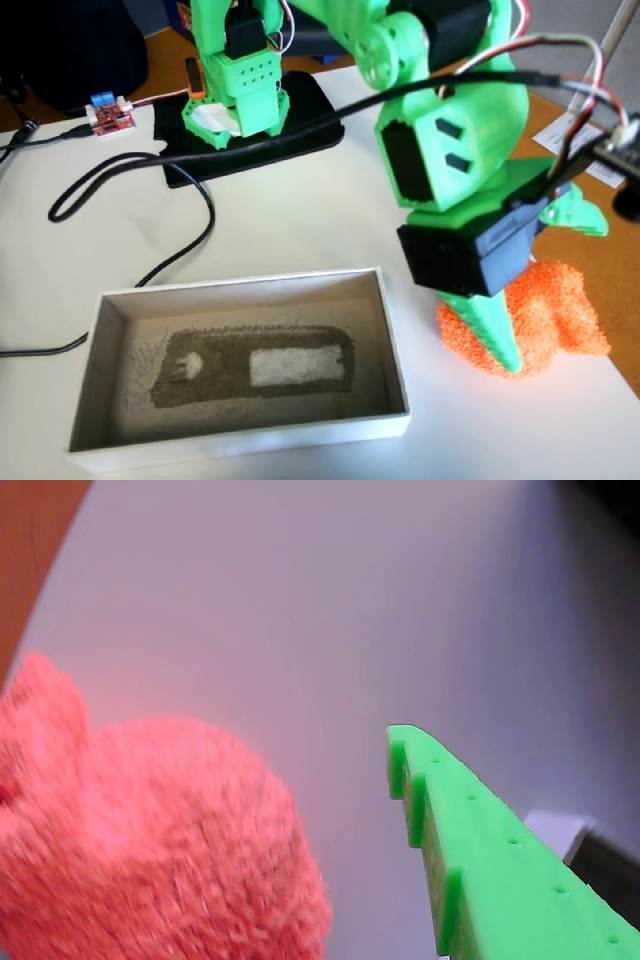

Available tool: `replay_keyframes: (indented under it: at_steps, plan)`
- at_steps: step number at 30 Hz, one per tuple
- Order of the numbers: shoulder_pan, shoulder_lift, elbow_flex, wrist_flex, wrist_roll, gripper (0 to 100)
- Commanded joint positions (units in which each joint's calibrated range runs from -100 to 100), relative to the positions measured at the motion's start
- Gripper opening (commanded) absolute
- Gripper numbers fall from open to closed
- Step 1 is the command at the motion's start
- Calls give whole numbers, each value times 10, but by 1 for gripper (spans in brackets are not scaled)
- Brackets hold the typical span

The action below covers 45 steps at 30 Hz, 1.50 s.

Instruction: Remove orange objects from table

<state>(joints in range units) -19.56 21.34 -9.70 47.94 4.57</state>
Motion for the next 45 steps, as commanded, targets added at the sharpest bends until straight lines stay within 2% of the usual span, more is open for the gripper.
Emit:
replay_keyframes:
  at_steps: [1,7,13,19,20,22,27,31,37,41,45]
  plan:
    - [-5,7,2,32,12,57]
    - [3,41,13,20,34,57]
    - [13,85,21,-51,54,56]
    - [24,124,20,-130,58,38]
    - [24,128,19,-138,56,29]
    - [23,135,7,-140,47,1]
    - [17,140,-17,-140,27,0]
    - [12,116,-75,-96,4,0]
    - [10,25,-281,78,-31,0]
    - [27,-40,-410,173,-31,0]
    - [70,-124,-429,277,-24,0]
